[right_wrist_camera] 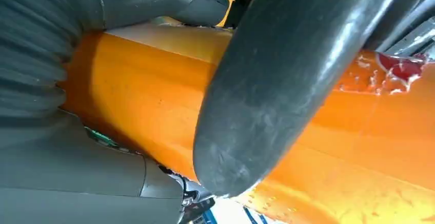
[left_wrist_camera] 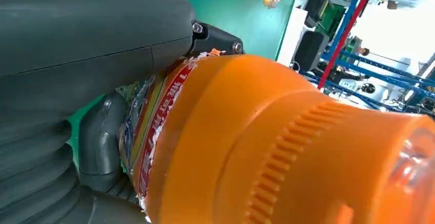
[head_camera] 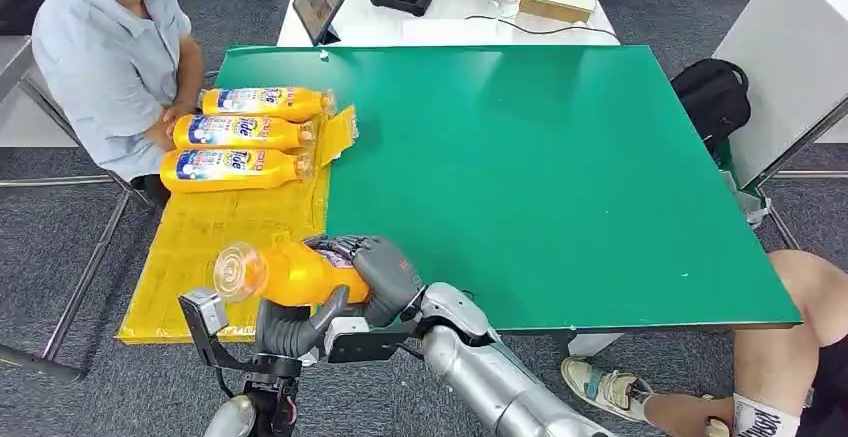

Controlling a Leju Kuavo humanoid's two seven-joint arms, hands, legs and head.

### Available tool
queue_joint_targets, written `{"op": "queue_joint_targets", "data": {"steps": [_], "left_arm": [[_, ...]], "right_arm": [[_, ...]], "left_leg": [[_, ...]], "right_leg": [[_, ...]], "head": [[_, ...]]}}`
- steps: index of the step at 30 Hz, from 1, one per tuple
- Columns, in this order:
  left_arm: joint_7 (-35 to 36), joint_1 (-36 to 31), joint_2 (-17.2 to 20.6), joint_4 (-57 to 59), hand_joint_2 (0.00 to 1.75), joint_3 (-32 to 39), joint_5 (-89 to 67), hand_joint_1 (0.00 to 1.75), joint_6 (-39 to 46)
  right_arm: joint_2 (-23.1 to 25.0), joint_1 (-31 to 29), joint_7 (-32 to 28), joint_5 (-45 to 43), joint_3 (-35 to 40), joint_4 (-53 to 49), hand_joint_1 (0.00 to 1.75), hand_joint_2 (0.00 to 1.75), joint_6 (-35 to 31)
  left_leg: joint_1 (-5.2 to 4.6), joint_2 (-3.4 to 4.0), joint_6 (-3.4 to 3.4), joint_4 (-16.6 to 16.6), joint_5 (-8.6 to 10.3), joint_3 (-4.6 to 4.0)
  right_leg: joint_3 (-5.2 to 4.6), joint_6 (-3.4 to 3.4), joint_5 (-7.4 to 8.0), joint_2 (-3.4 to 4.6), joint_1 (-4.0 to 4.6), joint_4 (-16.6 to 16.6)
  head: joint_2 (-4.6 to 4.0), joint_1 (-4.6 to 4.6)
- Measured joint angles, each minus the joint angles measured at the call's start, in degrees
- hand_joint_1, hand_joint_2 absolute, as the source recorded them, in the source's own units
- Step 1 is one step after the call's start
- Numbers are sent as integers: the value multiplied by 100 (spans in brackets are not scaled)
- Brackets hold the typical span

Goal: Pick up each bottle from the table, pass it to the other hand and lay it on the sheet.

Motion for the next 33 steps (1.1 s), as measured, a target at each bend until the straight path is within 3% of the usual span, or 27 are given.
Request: {"op": "queue_joint_targets", "data": {"steps": [11,12,13,14,15,16,22,29,33], "left_arm": [[0,12,0,18,175,22,-2,175,4],[0,12,0,24,175,24,-2,175,4],[0,12,0,31,175,26,-2,175,4],[0,12,0,31,175,28,-2,175,4],[0,12,0,33,175,28,-2,175,4],[0,12,0,35,175,31,-4,175,4],[61,-17,0,35,175,63,-24,175,15],[83,-318,59,107,175,243,-483,175,807],[-37,-487,94,52,175,676,-398,175,1287]], "right_arm": [[-11,-29,9,2,55,57,169,175,0],[-11,-31,11,4,57,61,155,175,0],[-11,-32,11,9,59,66,110,175,-2],[-11,-34,11,13,59,70,23,175,-2],[-11,-38,11,13,61,74,0,175,-2],[-11,-40,11,15,66,79,0,0,-2],[-11,14,131,333,151,164,0,0,-481],[-59,236,140,682,181,192,0,0,-1579],[-403,940,153,679,-84,-350,0,0,-2192]], "left_leg": [[0,0,0,0,0,0],[0,0,0,0,0,0],[0,0,0,0,0,0],[0,0,0,0,0,0],[0,0,0,0,0,0],[0,0,0,0,0,0],[0,0,0,0,0,0],[0,-1,0,0,1,2],[1,-12,0,0,0,2]], "right_leg": [[0,0,0,0,0,0],[1,0,0,0,0,0],[0,0,0,0,0,0],[0,0,0,0,0,0],[0,0,0,0,0,0],[0,0,0,0,0,0],[0,0,0,0,0,0],[1,0,1,0,0,0],[10,0,-1,-6,0,0]], "head": [[0,0],[0,0],[0,0],[0,0],[0,0],[0,0],[0,0],[0,0],[0,2]]}}
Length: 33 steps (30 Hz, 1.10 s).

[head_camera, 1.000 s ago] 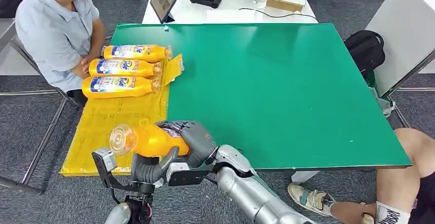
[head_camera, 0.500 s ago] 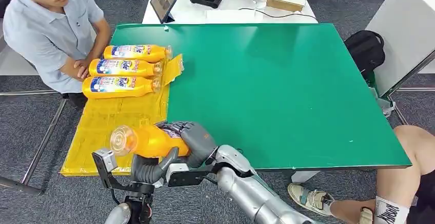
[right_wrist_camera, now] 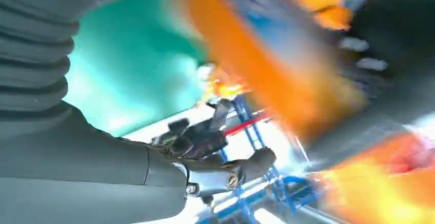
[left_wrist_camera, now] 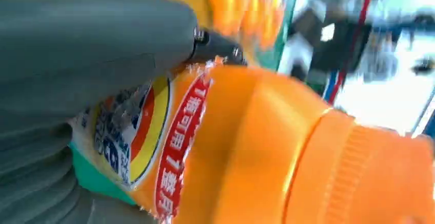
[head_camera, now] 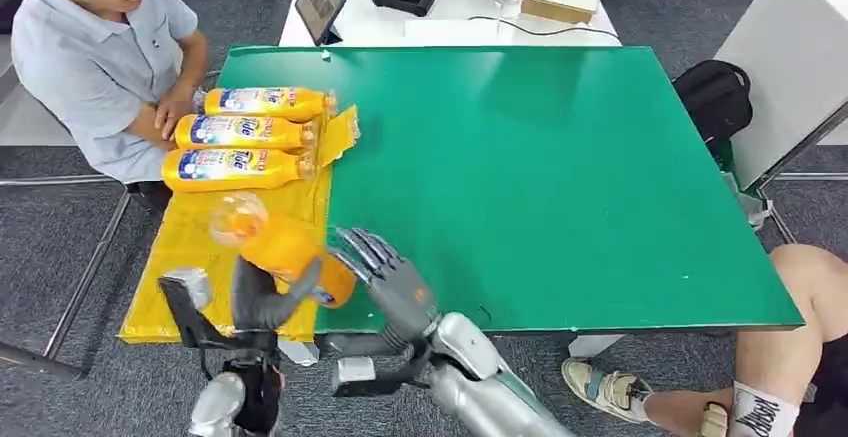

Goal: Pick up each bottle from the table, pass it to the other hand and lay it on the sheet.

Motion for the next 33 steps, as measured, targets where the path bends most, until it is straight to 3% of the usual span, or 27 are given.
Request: {"op": "queue_joint_targets", "data": {"steps": [4,14,17,19,22,27,33], "left_arm": [[-78,-25,13,-135,175,325,103,175,170],[-291,-6,55,-428,175,434,-300,175,649],[-253,11,157,-459,175,443,-1642,175,1168],[60,-8,305,-433,175,450,-3269,175,1419],[652,-75,626,-257,175,491,-5219,175,1103],[1184,-478,1273,346,175,491,-6435,175,7],[1235,-1674,1884,1627,175,117,-7196,175,-494]], "right_arm": [[-227,588,-244,-323,-573,-403,0,0,148],[-356,1325,-332,-719,-1372,-834,0,0,490],[-487,1604,-310,-710,-1617,-1027,0,0,615],[-570,1853,-288,-642,-1759,-1285,0,0,807],[-636,2260,-245,-629,-1906,-1768,0,0,1128],[-692,2665,-432,-821,-1988,-2329,0,0,1311],[-697,2597,-695,-1145,-1991,-2439,0,0,1537]], "left_leg": [[-1,-1,1,0,-1,-11],[0,2,1,0,-1,-8],[0,1,1,0,-1,-9],[-1,1,1,0,-3,-9],[0,5,-5,-1,-7,-10],[11,12,-14,-2,-2,-8],[19,11,-17,-2,21,-9]], "right_leg": [[-9,0,0,1,0,-1],[-8,-1,0,1,0,-1],[-9,0,-1,1,0,-2],[-8,0,-2,1,-1,-2],[-14,-1,-4,2,0,-2],[-25,-6,-1,6,8,-1],[-16,-20,15,5,18,1]], "head": [[0,2],[0,0],[0,0],[0,0],[0,0],[0,-4],[0,0]]}}
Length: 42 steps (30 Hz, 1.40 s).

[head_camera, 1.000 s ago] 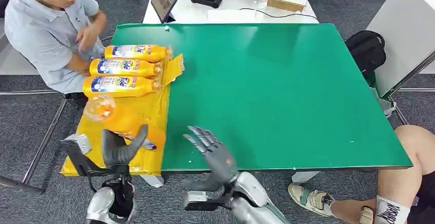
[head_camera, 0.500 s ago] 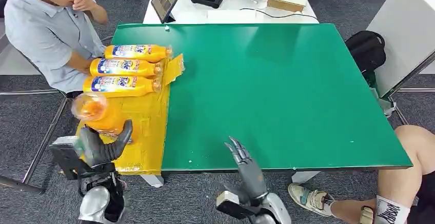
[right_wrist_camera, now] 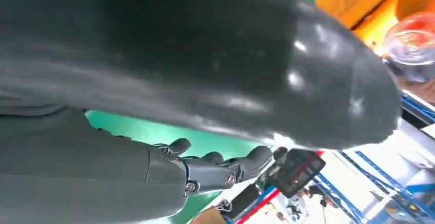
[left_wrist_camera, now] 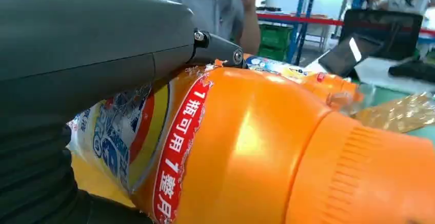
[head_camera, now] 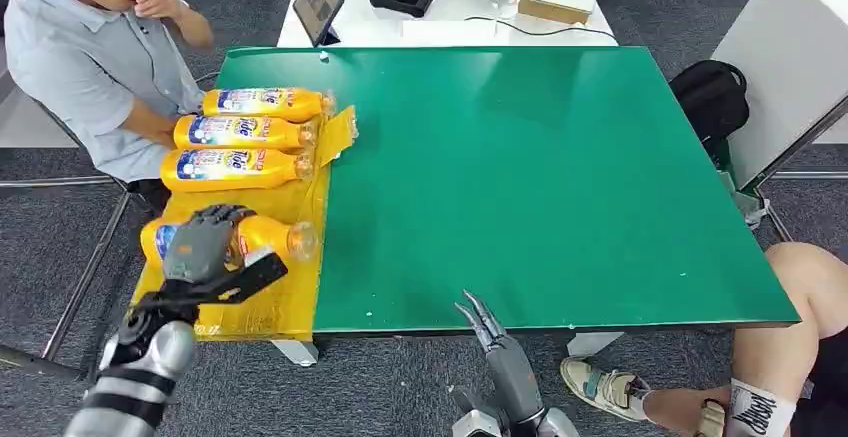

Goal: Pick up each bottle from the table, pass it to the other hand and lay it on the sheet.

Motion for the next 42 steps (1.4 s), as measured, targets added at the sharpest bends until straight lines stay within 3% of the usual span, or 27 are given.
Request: {"op": "queue_joint_targets", "data": {"steps": [9,14,15,18,19,20,21,22,23,33,42], "left_arm": [[-2,-796,255,1077,175,-527,-96,175,-365],[262,-1270,249,1893,175,-859,143,175,-1058],[306,-1409,205,2131,175,-920,232,157,-1185],[494,-1960,-46,2931,175,-1025,631,45,-1510],[540,-2120,-129,3154,175,-1042,756,49,-1591],[590,-2264,-215,3349,175,-1047,877,23,-1663],[640,-2384,-310,3524,175,-1047,992,24,-1754],[687,-2487,-404,3688,175,-1047,1090,7,-1845],[792,-2574,-495,3842,175,-1047,1161,0,-2002],[955,-3212,-1091,4672,175,-1038,1611,0,-3026],[-131,-3480,-1235,4733,175,-1123,1843,0,-2878]], "right_arm": [[13,-141,-166,-81,7,96,0,0,105],[53,-286,-251,-223,28,300,0,0,192],[72,-330,-267,-243,37,363,0,0,205],[144,-501,-297,-249,135,631,0,0,205],[168,-558,-302,-264,162,721,0,0,199],[192,-615,-304,-280,181,809,0,0,197],[214,-666,-304,-295,199,891,0,0,197],[232,-724,-306,-302,214,964,0,0,197],[256,-780,-306,-308,230,1058,0,0,199],[328,-1146,-352,-262,323,1698,0,0,208],[262,-1243,-354,-627,621,1912,0,0,-28]], "left_leg": [[-1,0,-1,0,-1,-1],[7,0,-1,0,0,-2],[7,0,-2,0,0,-1],[7,-10,-4,0,7,4],[6,-15,-3,0,8,6],[6,-24,-2,0,9,8],[6,-27,-2,0,10,9],[6,-29,-1,1,10,9],[5,-28,-1,1,10,8],[5,-27,-2,2,10,6],[5,-25,-2,2,10,4]], "right_leg": [[0,1,0,0,0,0],[-2,-2,-1,0,6,0],[-3,-2,0,0,6,0],[12,0,2,-4,5,-1],[17,0,2,-8,4,0],[22,1,2,-15,4,0],[25,1,2,-21,4,0],[27,1,2,-22,4,0],[27,2,3,-22,4,0],[22,3,3,-21,5,1],[20,3,3,-21,5,1]], "head": [[0,0],[0,-2],[0,0],[0,-2],[0,-2],[0,-2],[0,-2],[0,0],[0,-2],[0,-2],[0,0]]}}
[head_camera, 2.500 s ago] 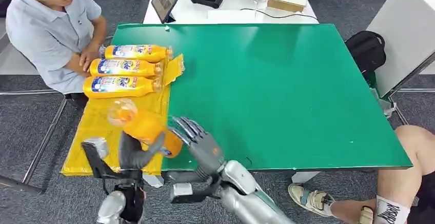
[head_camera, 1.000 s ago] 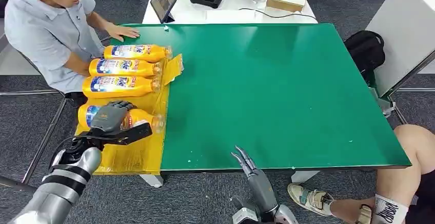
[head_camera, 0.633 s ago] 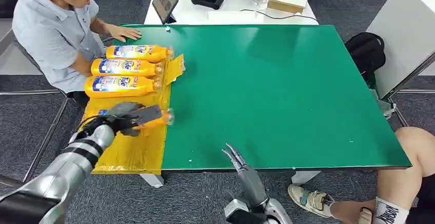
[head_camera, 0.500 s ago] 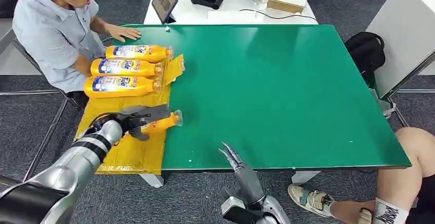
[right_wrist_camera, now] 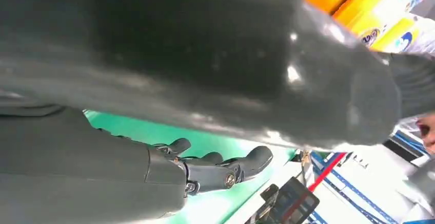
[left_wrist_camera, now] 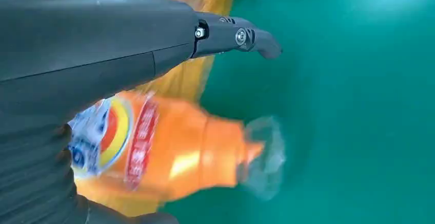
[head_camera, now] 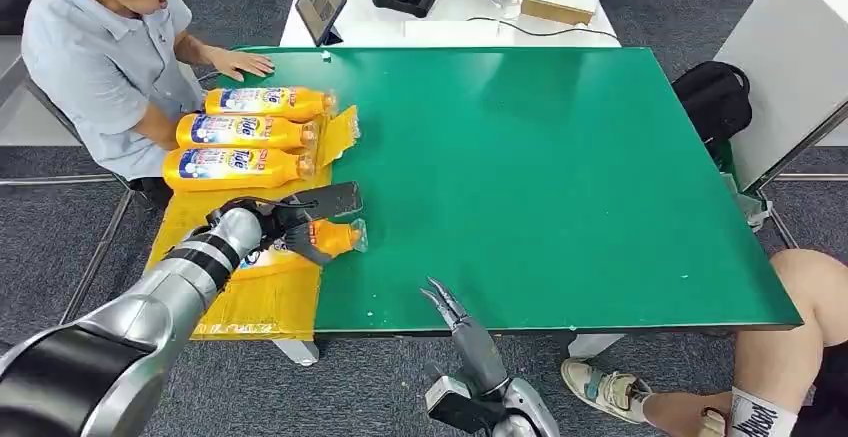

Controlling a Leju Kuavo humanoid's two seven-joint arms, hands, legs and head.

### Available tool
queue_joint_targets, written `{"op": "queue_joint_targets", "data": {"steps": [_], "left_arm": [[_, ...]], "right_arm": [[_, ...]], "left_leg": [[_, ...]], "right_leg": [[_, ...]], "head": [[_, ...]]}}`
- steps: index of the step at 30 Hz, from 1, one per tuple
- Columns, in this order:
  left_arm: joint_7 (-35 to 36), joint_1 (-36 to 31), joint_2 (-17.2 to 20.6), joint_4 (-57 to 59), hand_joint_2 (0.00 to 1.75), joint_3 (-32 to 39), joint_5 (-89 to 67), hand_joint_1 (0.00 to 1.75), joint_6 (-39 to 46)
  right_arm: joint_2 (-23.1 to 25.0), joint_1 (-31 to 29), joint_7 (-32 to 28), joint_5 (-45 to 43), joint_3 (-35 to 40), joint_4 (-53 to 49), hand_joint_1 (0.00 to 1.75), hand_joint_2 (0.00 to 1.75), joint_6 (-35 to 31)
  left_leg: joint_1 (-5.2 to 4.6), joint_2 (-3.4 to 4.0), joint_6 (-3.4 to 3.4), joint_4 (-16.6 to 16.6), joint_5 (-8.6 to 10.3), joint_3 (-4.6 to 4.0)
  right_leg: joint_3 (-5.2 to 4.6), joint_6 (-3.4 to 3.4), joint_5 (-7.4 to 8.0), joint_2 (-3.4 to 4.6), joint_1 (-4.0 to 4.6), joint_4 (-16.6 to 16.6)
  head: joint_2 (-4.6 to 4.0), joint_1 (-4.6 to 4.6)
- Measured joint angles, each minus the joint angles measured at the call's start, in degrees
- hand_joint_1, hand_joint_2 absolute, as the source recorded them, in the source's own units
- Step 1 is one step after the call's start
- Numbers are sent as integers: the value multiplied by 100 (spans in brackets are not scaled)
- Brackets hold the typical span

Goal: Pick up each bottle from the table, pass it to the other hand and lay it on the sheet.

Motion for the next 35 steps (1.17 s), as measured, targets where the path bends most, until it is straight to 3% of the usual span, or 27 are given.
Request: {"op": "queue_joint_targets", "data": {"steps": [9,14,19,23,24,28,29,35], "left_arm": [[-129,-48,-24,-7,175,-94,42,0,90],[-988,46,-197,-556,175,-123,735,0,621],[-761,852,-367,-2312,175,-184,1679,0,1717],[-643,2051,-431,-3871,175,-98,3043,0,2033],[-671,2519,-481,-4327,175,-9,3812,0,2120],[-1096,4016,-671,-5456,175,168,5454,0,2435],[-1191,4305,-721,-5714,175,188,5591,0,2496],[-1419,5361,-796,-6498,175,216,5869,0,2802]], "right_arm": [[-59,-6,0,-22,116,79,0,0,-15],[-168,-7,0,-136,291,77,0,0,-219],[-264,52,0,-181,409,-48,0,0,-452],[-253,272,0,-554,273,-460,0,0,-588],[-201,411,-2,-750,148,-700,0,175,-718],[-114,845,-4,-749,-92,-1859,0,175,-1677],[-64,927,-4,-595,-170,-2167,0,0,-1823],[238,1106,-2,-818,-638,-2780,0,0,-1779]], "left_leg": [[0,1,0,0,0,0],[-2,-9,0,1,1,-7],[-10,0,5,1,-6,-7],[-9,1,4,0,-17,-6],[-8,6,-2,-1,-27,-3],[-7,21,1,-1,-33,-13],[-7,18,1,-1,-34,-14],[-7,16,0,-1,-38,-13]], "right_leg": [[-1,0,0,0,0,0],[1,0,0,-6,-2,-1],[-3,2,0,-1,-7,-2],[-5,0,-7,-1,-6,-3],[-5,2,-15,1,-5,-2],[-20,10,-24,10,-5,-4],[-20,9,-26,9,-5,-4],[-15,8,-27,9,-5,-6]], "head": [[0,0],[0,-4],[0,-4],[0,-4],[0,-2],[0,-2],[0,-4],[0,-2]]}}
